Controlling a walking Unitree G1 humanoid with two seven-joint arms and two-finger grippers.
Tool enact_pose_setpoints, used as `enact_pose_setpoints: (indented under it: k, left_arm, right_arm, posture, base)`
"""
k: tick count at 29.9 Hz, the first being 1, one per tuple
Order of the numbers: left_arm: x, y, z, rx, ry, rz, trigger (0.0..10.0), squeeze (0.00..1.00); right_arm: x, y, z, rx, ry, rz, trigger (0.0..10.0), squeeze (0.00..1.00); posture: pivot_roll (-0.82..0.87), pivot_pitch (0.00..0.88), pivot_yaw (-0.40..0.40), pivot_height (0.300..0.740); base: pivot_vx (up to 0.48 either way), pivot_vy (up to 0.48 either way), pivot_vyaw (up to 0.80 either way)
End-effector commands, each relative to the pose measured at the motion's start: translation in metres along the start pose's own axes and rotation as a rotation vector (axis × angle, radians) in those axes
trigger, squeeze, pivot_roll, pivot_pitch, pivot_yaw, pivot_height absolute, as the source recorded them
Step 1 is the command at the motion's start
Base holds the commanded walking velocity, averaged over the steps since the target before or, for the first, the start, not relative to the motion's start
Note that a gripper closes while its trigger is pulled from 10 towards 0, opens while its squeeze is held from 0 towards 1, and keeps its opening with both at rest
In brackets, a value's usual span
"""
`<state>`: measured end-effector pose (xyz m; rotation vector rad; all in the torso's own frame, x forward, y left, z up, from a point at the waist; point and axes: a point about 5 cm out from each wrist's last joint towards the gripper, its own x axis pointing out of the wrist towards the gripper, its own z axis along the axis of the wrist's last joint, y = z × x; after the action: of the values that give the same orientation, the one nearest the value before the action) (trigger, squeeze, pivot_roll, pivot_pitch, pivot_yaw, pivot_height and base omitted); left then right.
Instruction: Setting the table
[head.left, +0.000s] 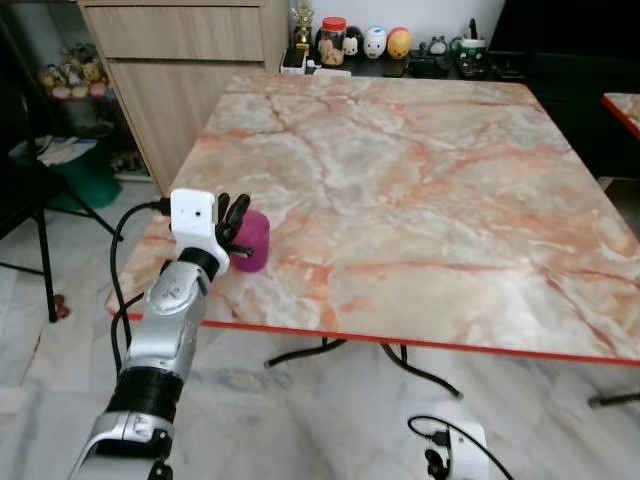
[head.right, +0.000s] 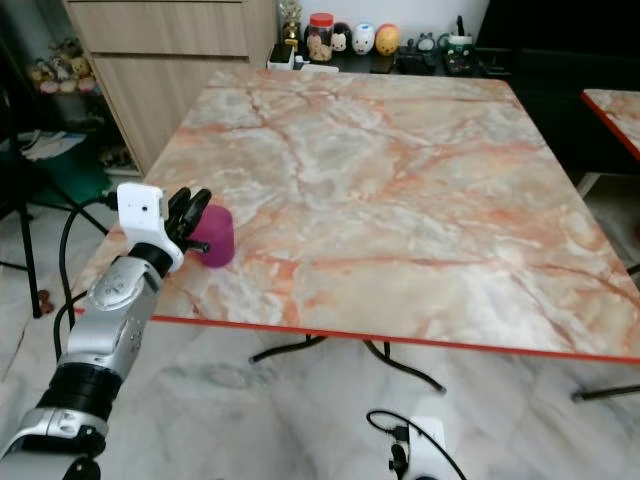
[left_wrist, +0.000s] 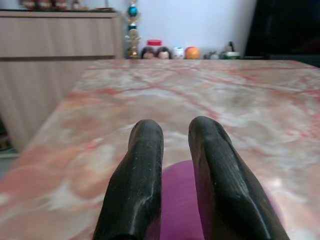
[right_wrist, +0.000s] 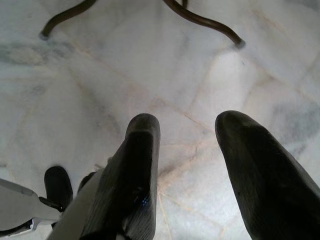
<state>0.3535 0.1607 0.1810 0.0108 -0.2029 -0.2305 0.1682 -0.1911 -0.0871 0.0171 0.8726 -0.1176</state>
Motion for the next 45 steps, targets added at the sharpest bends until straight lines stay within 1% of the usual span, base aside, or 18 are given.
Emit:
enact_pose_setpoints:
  k: [1,3,4,5,6,7,8,11,12,13,16,18,19,20,23,25,33,45]
  left_arm:
    - [0.003,0.004,0.014,0.025,-0.009,-0.008,10.0,0.00]
    - [0.004,0.002,0.019,0.037,0.005,-0.033,10.0,0.00]
    - [0.005,0.001,0.021,0.029,0.024,-0.041,10.0,0.18]
    - [0.005,0.001,0.021,0.029,0.024,-0.041,10.0,0.18]
    - [0.005,0.001,0.022,0.024,0.025,-0.047,10.0,0.31]
    - [0.005,0.000,0.024,0.016,0.030,-0.056,10.0,0.96]
    - [0.005,-0.001,0.025,0.011,0.039,-0.062,10.0,1.00]
    - [0.006,-0.008,0.030,-0.003,0.085,-0.121,10.0,1.00]
    - [0.006,-0.008,0.030,-0.003,0.085,-0.121,10.0,1.00]
    - [0.005,-0.011,0.032,-0.001,0.110,-0.151,10.0,1.00]
    - [0.007,-0.015,0.035,0.006,0.119,-0.158,10.0,1.00]
    - [0.007,-0.015,0.035,0.003,0.104,-0.148,10.0,1.00]
    - [0.007,-0.014,0.034,0.001,0.093,-0.140,10.0,0.19]
    - [0.007,-0.012,0.033,0.001,0.091,-0.126,10.0,0.00]
    - [0.005,-0.010,0.033,-0.005,0.088,-0.099,10.0,0.00]
    - [0.005,-0.010,0.036,-0.009,0.087,-0.099,10.0,0.00]
    - [0.006,-0.008,0.041,-0.008,0.072,-0.091,10.0,0.00]
    - [0.006,-0.015,0.043,-0.014,0.084,-0.138,10.0,0.00]
  right_arm:
    - [0.000,0.001,0.000,0.007,0.001,0.000,10.0,0.00]
    - [0.000,0.001,0.000,0.006,0.001,0.002,10.0,0.00]
    - [0.000,0.001,0.000,0.005,0.001,0.003,10.0,0.00]
    - [0.000,0.001,0.000,0.005,0.001,0.003,10.0,0.00]
    - [0.000,0.001,0.000,0.005,0.001,0.003,10.0,0.00]
    - [0.000,0.001,0.000,0.004,0.001,0.003,10.0,0.00]
    - [0.000,0.001,0.000,0.003,0.002,0.004,10.0,0.00]
    - [0.000,0.001,0.001,0.002,0.002,0.004,10.0,0.00]
    - [0.000,0.001,0.001,0.002,0.002,0.004,10.0,0.00]
    - [0.000,0.001,0.000,0.001,0.002,0.005,10.0,0.00]
    - [0.000,0.001,0.001,0.000,0.000,0.005,10.0,0.00]
    - [0.000,0.001,0.002,-0.010,-0.008,0.005,10.0,0.00]
    - [0.000,0.001,0.002,-0.002,-0.010,0.006,10.0,0.00]
    - [0.001,0.002,0.003,0.004,-0.014,0.013,10.0,0.00]
    - [0.001,0.005,0.003,0.033,-0.019,0.033,10.0,0.00]
    - [0.001,0.005,0.003,0.027,-0.024,0.030,10.0,0.00]
    - [0.000,0.006,0.002,0.037,-0.014,0.038,10.0,0.00]
    - [0.000,0.006,-0.001,0.036,0.000,0.033,10.0,0.00]
  posture:
    - [0.09,0.000,-0.021,0.690]
    - [0.10,0.000,-0.021,0.690]
    - [0.10,0.000,-0.021,0.690]
    - [0.10,0.000,-0.021,0.690]
    - [0.10,0.000,-0.021,0.690]
    - [0.10,0.000,-0.020,0.690]
    - [0.10,0.000,-0.020,0.690]
    - [0.10,0.000,-0.018,0.690]
    - [0.10,0.000,-0.018,0.690]
    - [0.10,0.000,-0.018,0.690]
    - [0.10,0.000,-0.017,0.690]
    - [0.10,0.000,-0.017,0.690]
    - [0.10,0.000,-0.016,0.690]
    - [0.10,0.000,-0.014,0.690]
    - [0.10,0.000,-0.016,0.690]
    - [0.10,0.000,-0.017,0.695]
    - [0.10,0.000,-0.019,0.740]
    - [0.11,0.000,-0.018,0.740]
  base:
    - [0.000,0.000,0.00]
    - [0.000,0.000,0.00]
    - [0.000,0.000,0.00]
    - [0.000,0.000,0.00]
    - [0.000,0.000,0.00]
    - [0.000,0.000,0.00]
    - [0.000,0.000,0.00]
    - [0.000,0.000,0.00]
    - [0.000,0.000,0.00]
    - [0.000,0.000,0.00]
    - [0.000,0.000,0.00]
    - [0.000,0.000,0.00]
    - [0.000,0.000,0.00]
    - [0.000,0.000,0.00]
    - [0.000,0.000,0.00]
    - [0.000,0.000,0.00]
    - [0.000,0.000,0.00]
    - [0.000,0.000,0.00]
